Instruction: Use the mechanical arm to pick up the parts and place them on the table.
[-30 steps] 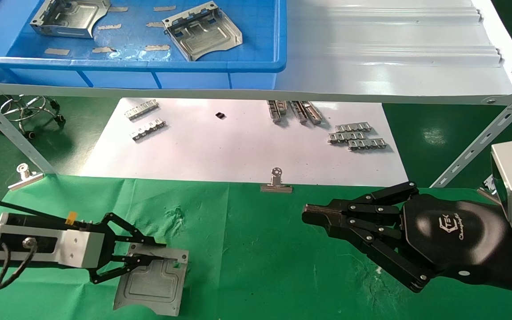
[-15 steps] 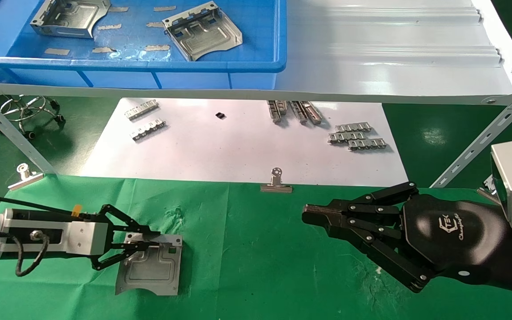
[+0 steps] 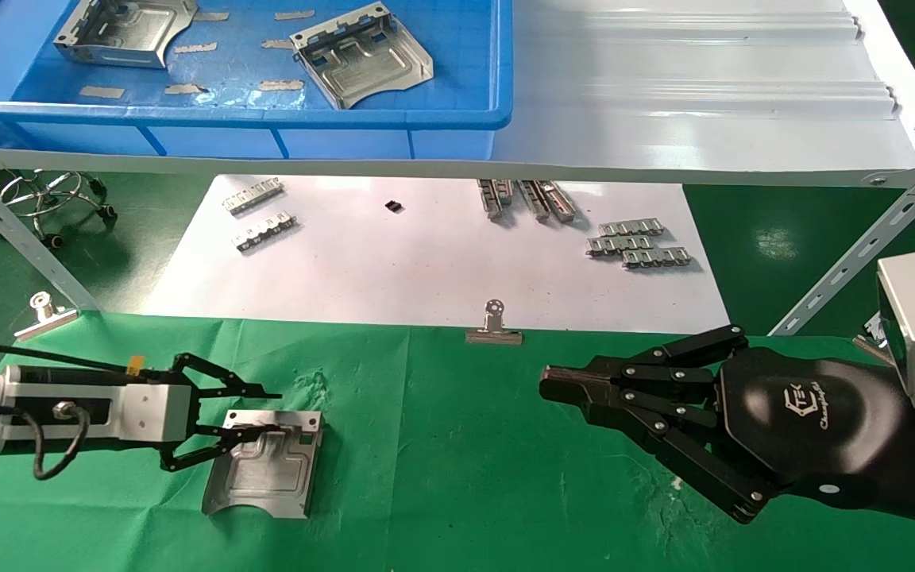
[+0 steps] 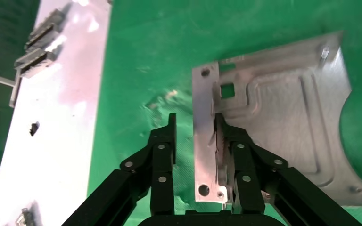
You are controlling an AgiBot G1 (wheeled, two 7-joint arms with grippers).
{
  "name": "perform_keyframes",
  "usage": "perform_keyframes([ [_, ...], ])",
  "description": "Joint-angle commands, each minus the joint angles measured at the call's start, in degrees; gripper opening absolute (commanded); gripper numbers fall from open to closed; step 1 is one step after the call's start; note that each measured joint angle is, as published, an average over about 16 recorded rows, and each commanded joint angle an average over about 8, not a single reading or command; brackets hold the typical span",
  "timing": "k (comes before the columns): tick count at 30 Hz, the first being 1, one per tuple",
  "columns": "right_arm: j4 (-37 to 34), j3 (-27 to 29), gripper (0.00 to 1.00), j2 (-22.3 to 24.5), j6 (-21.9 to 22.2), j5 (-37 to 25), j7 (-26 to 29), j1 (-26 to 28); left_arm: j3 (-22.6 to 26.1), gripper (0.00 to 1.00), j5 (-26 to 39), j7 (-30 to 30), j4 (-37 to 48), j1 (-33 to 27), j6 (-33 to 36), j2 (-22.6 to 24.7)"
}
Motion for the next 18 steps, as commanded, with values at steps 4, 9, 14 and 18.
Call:
perform_keyframes([
  [4, 0.0, 0.0, 0.0, 0.0, 0.0, 0.0, 0.0, 0.0, -0.47, 1.0, -0.84, -1.96, 0.65, -1.25, 2.58, -0.47],
  [9, 0.0, 0.0, 0.0, 0.0, 0.0, 0.0, 0.0, 0.0, -0.88, 1.0, -2.19, -7.11, -1.16, -1.74, 4.23, -0.99],
  [14, 0.0, 0.0, 0.51, 0.0, 0.0, 0.0, 0.0, 0.0, -2.15, 1.0, -3.37, -11.67, -4.09, -0.56, 4.34, -1.66],
  [18, 0.0, 0.0, 0.99, 0.0, 0.0, 0.0, 0.0, 0.0, -4.25, 1.0, -4.62, -15.47, -7.68, 1.6, 3.96, -2.57],
])
